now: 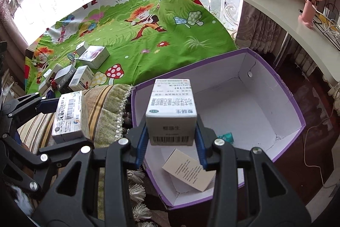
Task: Organize rigid objects
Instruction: 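Carry both white boxes into the purple storage box and open both tools, then grasp the dark blue plastic holder with the left tool while the right tool grasps a white barcode box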
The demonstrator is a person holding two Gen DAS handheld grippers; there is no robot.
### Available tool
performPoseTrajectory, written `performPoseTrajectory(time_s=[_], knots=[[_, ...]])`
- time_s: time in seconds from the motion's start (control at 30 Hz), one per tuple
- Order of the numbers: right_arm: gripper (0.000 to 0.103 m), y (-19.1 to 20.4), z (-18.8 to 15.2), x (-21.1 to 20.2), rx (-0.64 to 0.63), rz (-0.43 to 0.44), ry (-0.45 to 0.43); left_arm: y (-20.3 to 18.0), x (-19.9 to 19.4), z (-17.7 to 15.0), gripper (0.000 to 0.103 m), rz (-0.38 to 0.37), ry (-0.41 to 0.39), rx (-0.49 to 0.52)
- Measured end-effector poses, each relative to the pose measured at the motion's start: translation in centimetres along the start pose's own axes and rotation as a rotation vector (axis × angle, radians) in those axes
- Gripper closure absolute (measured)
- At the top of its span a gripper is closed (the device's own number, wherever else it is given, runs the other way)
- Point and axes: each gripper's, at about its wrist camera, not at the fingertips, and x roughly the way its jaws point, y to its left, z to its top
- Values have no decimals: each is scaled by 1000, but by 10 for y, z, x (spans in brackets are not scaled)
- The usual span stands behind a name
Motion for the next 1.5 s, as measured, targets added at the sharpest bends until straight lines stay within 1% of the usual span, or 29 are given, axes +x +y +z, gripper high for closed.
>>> performPoseTrajectory(time_s=[0.07,0.1,0.13,0.17,0.2,0.23,0.27,0.3,0.33,0.4,0.43,0.5,0.53,0.6,0.7,0.77,0.83,0.87,0.93,1.0,1.07,1.17,1.27,1.33,1.4,1.5], knots=[[58,-3,1,-1,11,3,2,-6,-2,0,17,19,-11,29],[52,-5,2,-1,17,3,3,-9,-3,0,16,31,-19,44],[42,-6,2,-2,24,1,2,-12,-5,0,16,48,-28,60],[37,-7,2,-3,30,-5,-3,-16,-7,1,16,74,-35,77],[29,-8,3,-4,35,-14,-11,-18,-8,1,16,101,-43,93],[25,-8,3,-6,36,-24,-19,-20,-10,1,16,115,-57,109],[24,-8,4,-7,32,-33,-25,-21,-14,1,16,112,-76,122],[21,-7,5,-9,27,-43,-31,-21,-16,1,16,111,-92,128],[17,-6,6,-11,21,-54,-40,-20,-19,1,16,125,-110,129],[14,-3,8,-15,6,-78,-61,-18,-27,1,16,136,-165,139],[12,-2,10,-16,-3,-96,-72,-17,-30,1,16,131,-190,147],[8,2,12,-20,-18,-141,-98,-15,-37,1,16,149,-229,152],[4,3,14,-22,-21,-164,-112,-13,-40,2,16,156,-241,151],[3,5,16,-26,-22,-193,-150,-6,-44,3,16,170,-252,134],[2,12,17,-32,-58,-218,-214,10,-46,5,16,219,-241,80],[2,18,18,-33,-86,-230,-224,23,-48,4,16,228,-236,44],[2,23,19,-31,-100,-217,-220,38,-52,1,16,233,-233,3],[2,25,19,-30,-105,-201,-217,47,-53,0,16,239,-231,-22],[2,28,19,-28,-108,-141,-210,65,-58,-5,16,233,-235,-72],[2,30,18,-27,-95,-69,-205,86,-63,-10,16,221,-241,-148],[2,34,19,-24,-89,-28,-199,108,-68,-14,16,222,-242,-226],[2,41,19,-20,-100,-17,-193,135,-73,-22,16,264,-236,-305],[2,48,22,-16,-100,12,-180,162,-77,-31,16,285,-217,-382],[2,54,24,-14,-103,29,-178,180,-77,-37,16,297,-189,-439],[2,61,28,-13,-113,42,-179,200,-76,-44,17,296,-139,-497],[2,74,35,-8,-137,66,-167,228,-77,-56,18,312,-98,-586]])
